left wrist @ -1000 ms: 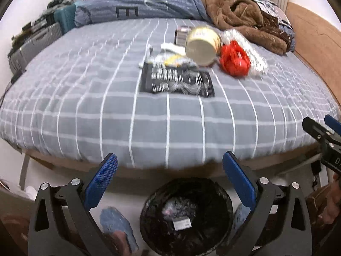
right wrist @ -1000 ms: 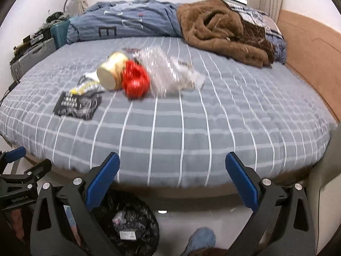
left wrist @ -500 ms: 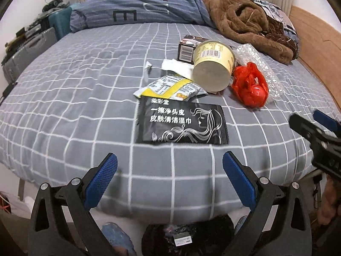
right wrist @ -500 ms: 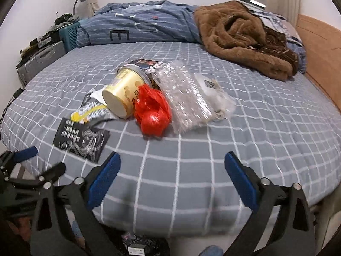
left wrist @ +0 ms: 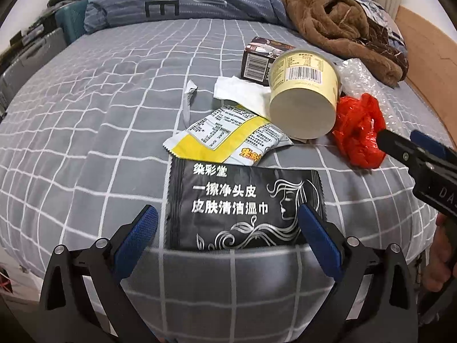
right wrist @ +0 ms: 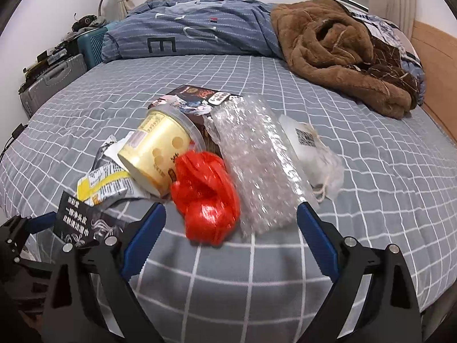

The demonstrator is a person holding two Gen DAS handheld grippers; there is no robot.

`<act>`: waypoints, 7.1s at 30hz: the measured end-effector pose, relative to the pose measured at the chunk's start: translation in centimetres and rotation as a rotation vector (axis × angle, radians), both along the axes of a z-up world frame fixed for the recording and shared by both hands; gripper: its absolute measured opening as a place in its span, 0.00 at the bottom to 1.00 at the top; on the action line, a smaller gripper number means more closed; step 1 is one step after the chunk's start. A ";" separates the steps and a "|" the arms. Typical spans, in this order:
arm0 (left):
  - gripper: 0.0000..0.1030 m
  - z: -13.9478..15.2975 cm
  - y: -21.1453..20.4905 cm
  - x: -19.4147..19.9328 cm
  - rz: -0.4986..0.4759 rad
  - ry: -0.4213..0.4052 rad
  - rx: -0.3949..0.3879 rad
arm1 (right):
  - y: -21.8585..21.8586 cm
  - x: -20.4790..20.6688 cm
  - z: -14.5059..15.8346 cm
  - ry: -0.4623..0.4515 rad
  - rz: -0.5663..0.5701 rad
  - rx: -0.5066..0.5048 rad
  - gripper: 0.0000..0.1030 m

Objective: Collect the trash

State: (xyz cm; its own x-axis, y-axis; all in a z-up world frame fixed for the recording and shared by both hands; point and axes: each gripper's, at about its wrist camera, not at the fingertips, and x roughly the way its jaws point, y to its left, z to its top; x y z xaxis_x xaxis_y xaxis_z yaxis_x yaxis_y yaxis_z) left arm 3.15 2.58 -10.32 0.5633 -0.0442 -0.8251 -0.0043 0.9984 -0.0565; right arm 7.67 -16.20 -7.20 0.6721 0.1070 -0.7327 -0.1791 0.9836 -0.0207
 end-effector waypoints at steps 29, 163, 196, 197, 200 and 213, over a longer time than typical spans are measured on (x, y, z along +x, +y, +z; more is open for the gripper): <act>0.05 0.9 0.1 -0.5 -0.011 0.010 0.007 | 2.4 1.5 -2.8 0.103 0.011 -0.072 0.40; 0.02 14.3 0.7 -16.7 -0.026 -0.181 -0.028 | 1.0 -18.0 9.6 -0.030 0.035 0.102 0.29; 0.02 6.8 0.5 -22.0 -0.038 -0.040 -0.064 | 1.2 -23.3 2.6 0.139 0.047 0.101 0.29; 0.02 6.4 0.5 -22.0 -0.036 -0.033 -0.064 | 1.3 -23.4 2.2 0.146 0.048 0.096 0.29; 0.02 5.0 0.7 -22.0 -0.030 -0.007 -0.067 | 1.5 -23.5 1.2 0.170 0.049 0.096 0.29; 0.02 -0.4 1.1 -21.2 -0.010 0.082 -0.048 | 3.0 -23.8 -3.6 0.254 0.066 0.059 0.29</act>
State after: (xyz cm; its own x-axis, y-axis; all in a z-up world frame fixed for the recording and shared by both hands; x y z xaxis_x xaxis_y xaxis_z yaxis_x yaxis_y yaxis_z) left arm -18.09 3.65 -10.70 0.4936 -0.0897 -0.8651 -0.0014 0.9946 -0.1039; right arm -16.15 -13.21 -10.80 0.4575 0.1917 -0.8683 -0.2348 0.9679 0.0900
